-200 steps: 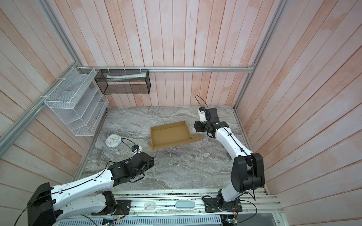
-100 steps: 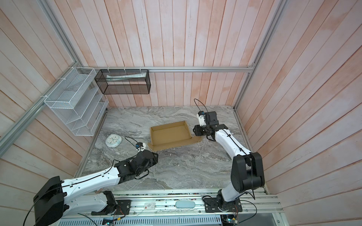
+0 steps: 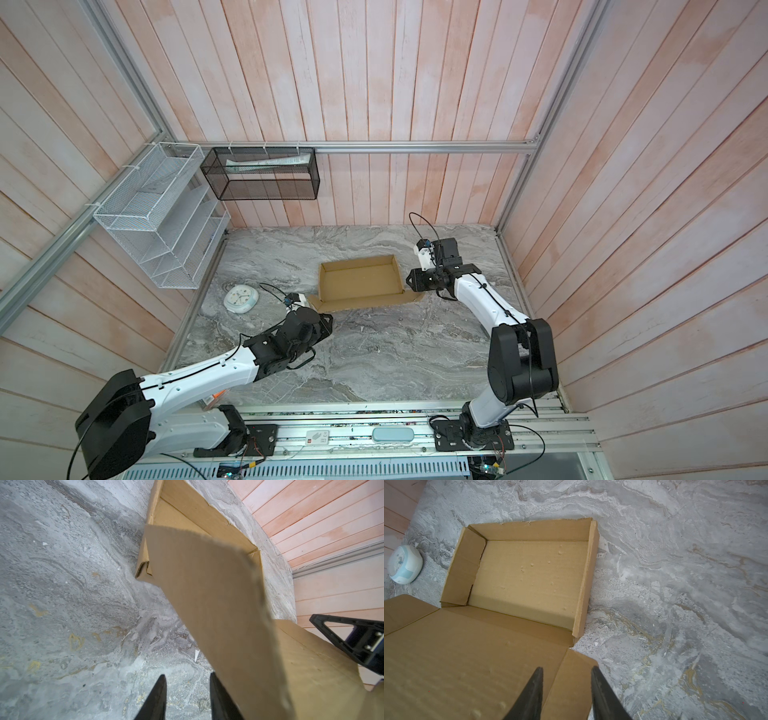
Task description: Fold the paper box
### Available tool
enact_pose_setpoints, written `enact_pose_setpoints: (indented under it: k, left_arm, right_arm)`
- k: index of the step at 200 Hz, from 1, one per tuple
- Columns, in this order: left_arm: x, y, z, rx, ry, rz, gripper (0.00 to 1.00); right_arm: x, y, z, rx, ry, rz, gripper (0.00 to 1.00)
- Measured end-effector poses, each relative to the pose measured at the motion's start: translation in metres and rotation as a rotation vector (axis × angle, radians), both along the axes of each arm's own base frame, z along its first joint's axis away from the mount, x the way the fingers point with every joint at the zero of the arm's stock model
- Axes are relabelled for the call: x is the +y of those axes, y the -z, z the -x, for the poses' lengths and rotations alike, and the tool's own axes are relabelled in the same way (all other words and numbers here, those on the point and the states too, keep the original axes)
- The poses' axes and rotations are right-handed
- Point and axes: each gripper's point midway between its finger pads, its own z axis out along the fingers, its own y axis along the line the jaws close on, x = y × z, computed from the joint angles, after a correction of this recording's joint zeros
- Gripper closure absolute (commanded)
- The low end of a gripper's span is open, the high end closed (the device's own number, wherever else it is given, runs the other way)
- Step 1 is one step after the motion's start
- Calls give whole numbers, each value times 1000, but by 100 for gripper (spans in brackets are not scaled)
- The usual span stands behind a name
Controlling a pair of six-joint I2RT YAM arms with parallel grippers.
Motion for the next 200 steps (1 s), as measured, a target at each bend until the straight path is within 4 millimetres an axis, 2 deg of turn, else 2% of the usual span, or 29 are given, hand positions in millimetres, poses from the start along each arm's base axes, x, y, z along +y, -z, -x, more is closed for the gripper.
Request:
enact_pose_setpoints:
  k: [24, 58, 95, 144, 200]
  left_arm:
    - [2, -1, -6, -6, -2, -9, 64]
    - [3, -19, -20, -52, -6, 4, 64]
    - [11, -31, -34, -83, -17, 3, 64]
    - [20, -38, -47, -105, -27, -2, 64]
    - [22, -49, -69, -133, -27, -5, 64]
  right_arm:
    - [3, 2, 5, 14, -20, -14, 61]
    - [9, 0, 17, 22, -46, -27, 61]
    - [27, -8, 30, 14, -101, -43, 62]
    - [46, -3, 49, 47, -160, -64, 63]
    - [72, -6, 67, 63, -243, -100, 63]
